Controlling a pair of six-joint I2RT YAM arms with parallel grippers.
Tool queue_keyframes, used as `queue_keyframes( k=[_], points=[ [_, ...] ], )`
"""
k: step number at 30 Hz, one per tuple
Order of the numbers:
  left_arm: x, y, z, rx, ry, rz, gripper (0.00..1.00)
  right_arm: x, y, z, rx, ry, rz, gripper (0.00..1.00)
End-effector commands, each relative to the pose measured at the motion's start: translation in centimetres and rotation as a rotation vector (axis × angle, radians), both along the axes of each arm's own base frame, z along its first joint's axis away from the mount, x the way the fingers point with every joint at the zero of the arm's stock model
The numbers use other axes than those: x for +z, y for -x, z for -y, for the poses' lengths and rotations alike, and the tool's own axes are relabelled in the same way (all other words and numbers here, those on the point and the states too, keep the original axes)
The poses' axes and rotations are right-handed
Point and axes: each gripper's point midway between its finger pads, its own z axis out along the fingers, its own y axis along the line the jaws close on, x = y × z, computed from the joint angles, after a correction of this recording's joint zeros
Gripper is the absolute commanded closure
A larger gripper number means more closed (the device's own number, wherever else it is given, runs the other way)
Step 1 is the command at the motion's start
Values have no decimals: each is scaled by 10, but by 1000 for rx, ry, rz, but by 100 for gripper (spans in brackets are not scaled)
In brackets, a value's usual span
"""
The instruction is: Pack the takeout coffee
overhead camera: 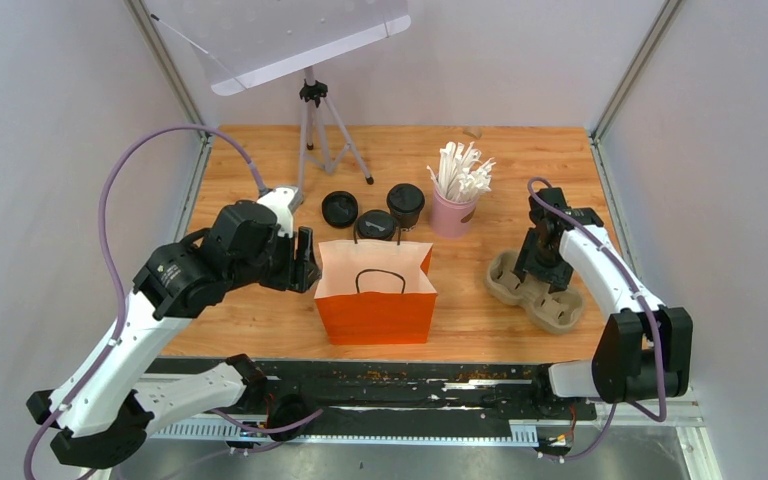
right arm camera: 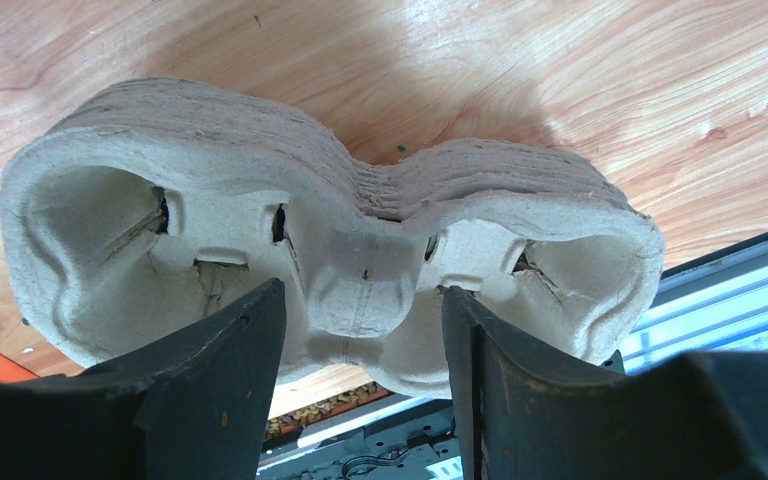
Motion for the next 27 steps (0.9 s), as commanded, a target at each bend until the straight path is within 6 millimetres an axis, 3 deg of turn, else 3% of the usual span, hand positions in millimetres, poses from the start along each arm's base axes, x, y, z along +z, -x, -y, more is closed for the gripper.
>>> queue_keyframes(
  k=[1, 9, 13, 19, 27],
  points=[
    [13, 3, -3, 19, 38, 25, 34, -6, -5, 2, 1, 6, 17, 41],
    [13, 6, -7, 28, 45, 23, 35, -15, -4, -1, -2, -8, 10, 46],
    [12, 6, -7, 33, 46, 22, 34, -13, -5, -1, 1, -11, 15, 52],
    [12, 5, -5, 32, 53, 23, 35, -2, -8, 1, 11, 5, 32, 60],
    [10, 4, -4, 34, 48, 21, 35, 16, -8, 3, 19, 14, 46, 60]
  ],
)
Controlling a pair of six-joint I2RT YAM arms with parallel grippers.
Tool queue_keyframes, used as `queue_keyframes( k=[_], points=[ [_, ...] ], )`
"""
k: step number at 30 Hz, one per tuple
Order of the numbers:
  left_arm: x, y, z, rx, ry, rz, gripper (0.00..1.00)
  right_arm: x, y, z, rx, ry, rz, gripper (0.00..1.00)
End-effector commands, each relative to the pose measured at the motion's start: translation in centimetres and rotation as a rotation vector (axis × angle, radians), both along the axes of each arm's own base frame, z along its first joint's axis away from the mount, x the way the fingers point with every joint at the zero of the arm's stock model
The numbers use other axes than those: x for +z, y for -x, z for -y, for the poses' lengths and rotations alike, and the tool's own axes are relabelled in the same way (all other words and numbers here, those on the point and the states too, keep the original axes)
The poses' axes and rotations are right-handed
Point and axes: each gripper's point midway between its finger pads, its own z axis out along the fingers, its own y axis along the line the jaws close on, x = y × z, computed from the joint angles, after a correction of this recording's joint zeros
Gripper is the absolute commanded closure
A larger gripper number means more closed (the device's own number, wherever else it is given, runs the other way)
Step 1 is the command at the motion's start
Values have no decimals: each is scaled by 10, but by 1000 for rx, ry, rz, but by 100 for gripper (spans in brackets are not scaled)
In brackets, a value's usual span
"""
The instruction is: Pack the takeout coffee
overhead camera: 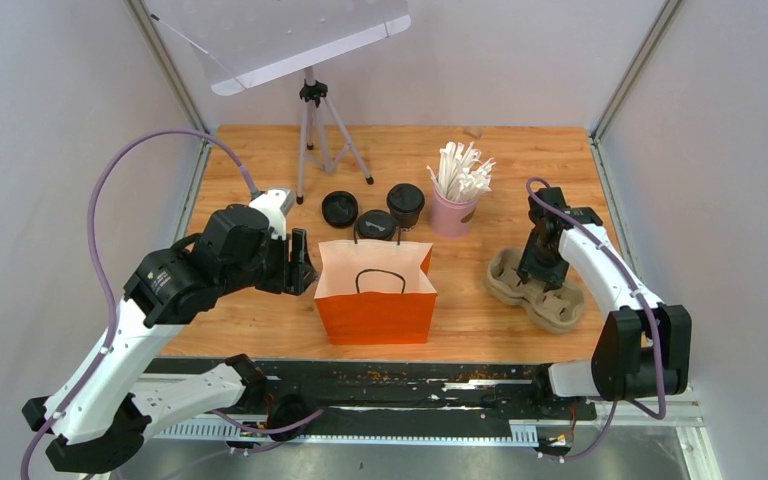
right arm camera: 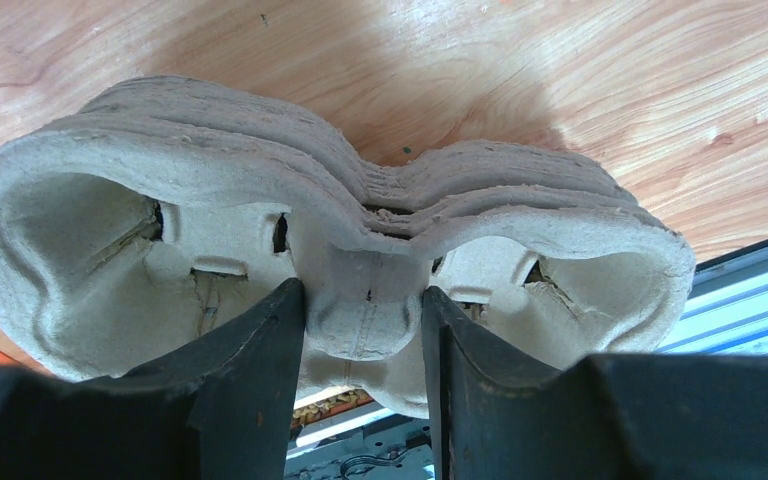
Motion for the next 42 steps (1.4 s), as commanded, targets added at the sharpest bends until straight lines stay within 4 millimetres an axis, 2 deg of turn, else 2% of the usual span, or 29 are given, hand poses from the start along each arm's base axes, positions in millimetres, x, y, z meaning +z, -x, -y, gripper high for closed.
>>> queue_keyframes(
  k=[1, 10, 14, 19, 21, 23, 30, 42],
  points=[
    [5, -3, 1, 15, 19, 17, 35, 22, -8, 5, 12, 21, 61, 59],
    [6, -5, 5, 7, 25, 17, 35, 19, -6, 4, 23, 14, 61, 54],
    [7, -6, 6, 3, 23, 19, 35, 12, -6, -1, 32, -12, 60, 59],
    [7, -5, 5, 2, 20, 16, 35, 11, -6, -1, 28, -13, 53, 51],
    [6, -5, 5, 3, 17, 16, 35, 12, -6, -1, 26, -10, 52, 54],
    [6, -5, 4, 4, 17, 18, 35, 13, -7, -2, 28, -15, 58, 59],
    [5, -5, 3, 6, 14, 22, 35, 21, -6, 1, 28, 0, 52, 58],
    [7, -6, 4, -6, 12, 29, 34, 50, 0, 3, 34, 7, 74, 57]
  ],
)
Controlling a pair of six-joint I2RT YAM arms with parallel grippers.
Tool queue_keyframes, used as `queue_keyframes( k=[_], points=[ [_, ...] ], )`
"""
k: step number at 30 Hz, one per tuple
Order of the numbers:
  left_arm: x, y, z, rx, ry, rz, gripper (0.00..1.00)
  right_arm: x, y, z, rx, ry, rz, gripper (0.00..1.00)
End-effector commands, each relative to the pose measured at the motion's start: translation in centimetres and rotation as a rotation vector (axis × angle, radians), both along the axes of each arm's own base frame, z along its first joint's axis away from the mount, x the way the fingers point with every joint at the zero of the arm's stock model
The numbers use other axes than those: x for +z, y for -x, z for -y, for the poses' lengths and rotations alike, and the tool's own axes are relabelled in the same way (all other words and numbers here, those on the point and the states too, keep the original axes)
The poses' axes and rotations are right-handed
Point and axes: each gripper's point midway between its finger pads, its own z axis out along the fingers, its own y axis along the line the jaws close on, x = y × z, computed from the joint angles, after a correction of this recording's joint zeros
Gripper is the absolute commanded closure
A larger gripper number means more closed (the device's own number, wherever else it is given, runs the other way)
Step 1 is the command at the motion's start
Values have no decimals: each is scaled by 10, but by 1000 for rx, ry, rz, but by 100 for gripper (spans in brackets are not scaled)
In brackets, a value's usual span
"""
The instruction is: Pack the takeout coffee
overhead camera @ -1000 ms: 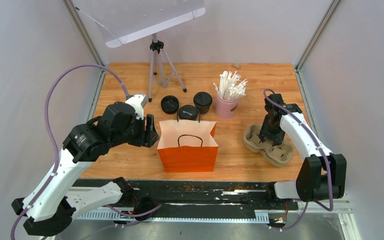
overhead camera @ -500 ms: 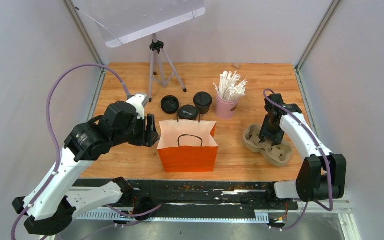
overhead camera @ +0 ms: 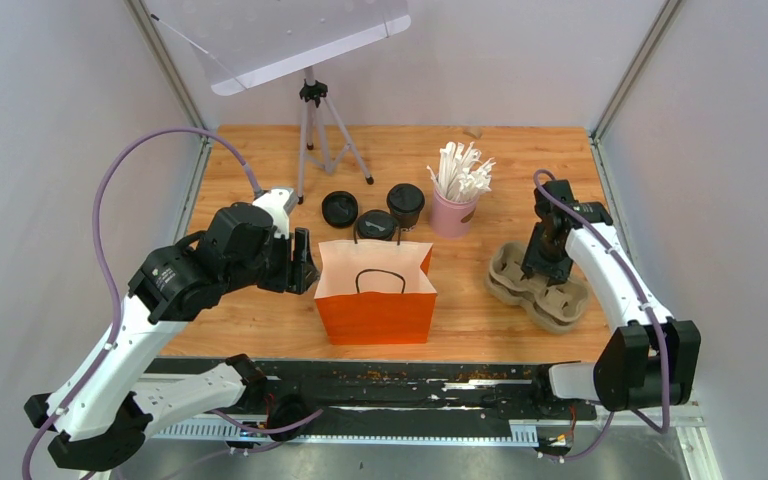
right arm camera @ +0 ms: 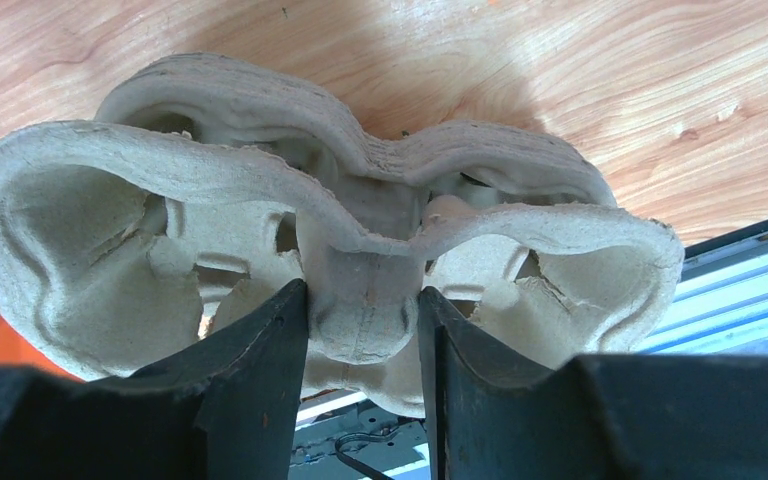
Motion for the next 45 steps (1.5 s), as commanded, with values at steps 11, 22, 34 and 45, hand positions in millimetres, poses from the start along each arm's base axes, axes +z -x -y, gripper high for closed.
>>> queue_keyframes(
  k=[11, 22, 34, 45],
  points=[
    [18, -4, 2, 13, 44, 45, 36, 112, 6, -14, 63, -96, 234, 57],
    [28, -8, 6, 41, 81, 48, 37, 253, 9, -120, 257, -527, 554, 57],
    [28, -6, 9, 67, 143, 14, 37, 330, 38, -266, 521, -962, 696, 58],
    [20, -3, 10, 67, 164, -14, 38, 309, 48, -326, 611, -1067, 637, 57]
  ],
)
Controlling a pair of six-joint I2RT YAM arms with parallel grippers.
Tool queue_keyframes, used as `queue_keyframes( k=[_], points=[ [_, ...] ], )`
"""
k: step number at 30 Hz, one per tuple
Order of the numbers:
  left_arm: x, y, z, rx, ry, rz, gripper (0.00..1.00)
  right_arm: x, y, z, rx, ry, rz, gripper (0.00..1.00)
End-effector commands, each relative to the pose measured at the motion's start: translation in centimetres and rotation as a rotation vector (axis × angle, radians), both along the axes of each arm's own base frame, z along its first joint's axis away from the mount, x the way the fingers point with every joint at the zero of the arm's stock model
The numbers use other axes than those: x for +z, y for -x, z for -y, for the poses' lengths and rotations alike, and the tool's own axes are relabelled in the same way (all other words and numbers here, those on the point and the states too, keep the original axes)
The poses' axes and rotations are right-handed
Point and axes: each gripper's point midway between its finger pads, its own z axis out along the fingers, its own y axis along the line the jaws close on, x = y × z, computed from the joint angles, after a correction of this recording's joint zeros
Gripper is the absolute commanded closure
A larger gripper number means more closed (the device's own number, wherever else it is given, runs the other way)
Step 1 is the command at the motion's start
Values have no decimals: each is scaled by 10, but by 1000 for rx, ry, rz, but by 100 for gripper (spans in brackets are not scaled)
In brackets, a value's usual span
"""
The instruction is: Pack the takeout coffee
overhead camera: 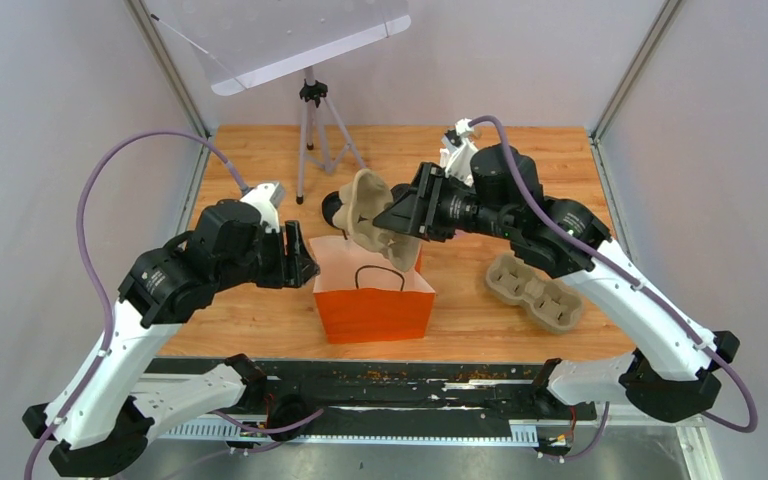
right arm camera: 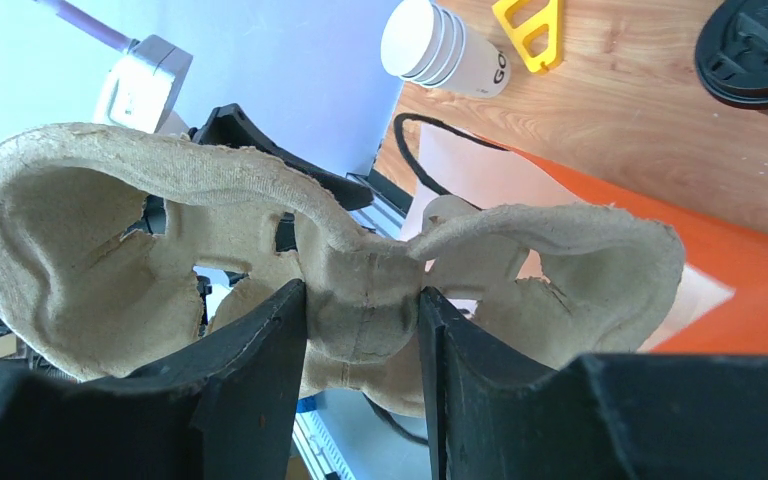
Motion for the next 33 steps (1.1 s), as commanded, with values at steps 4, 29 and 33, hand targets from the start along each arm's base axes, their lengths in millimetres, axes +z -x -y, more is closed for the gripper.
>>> queue_keyframes(
  k=[4, 29, 33],
  points=[
    [-1, -3, 8, -3, 42, 4, 38, 12, -3, -22, 26, -95, 32, 57],
    [-9, -5, -20, 71, -105, -10, 38, 8, 20, -6, 62, -64, 11, 57],
    [-13, -5, -13, 47, -83, -16, 39, 12, 22, -15, 90, -87, 16, 57]
  ],
)
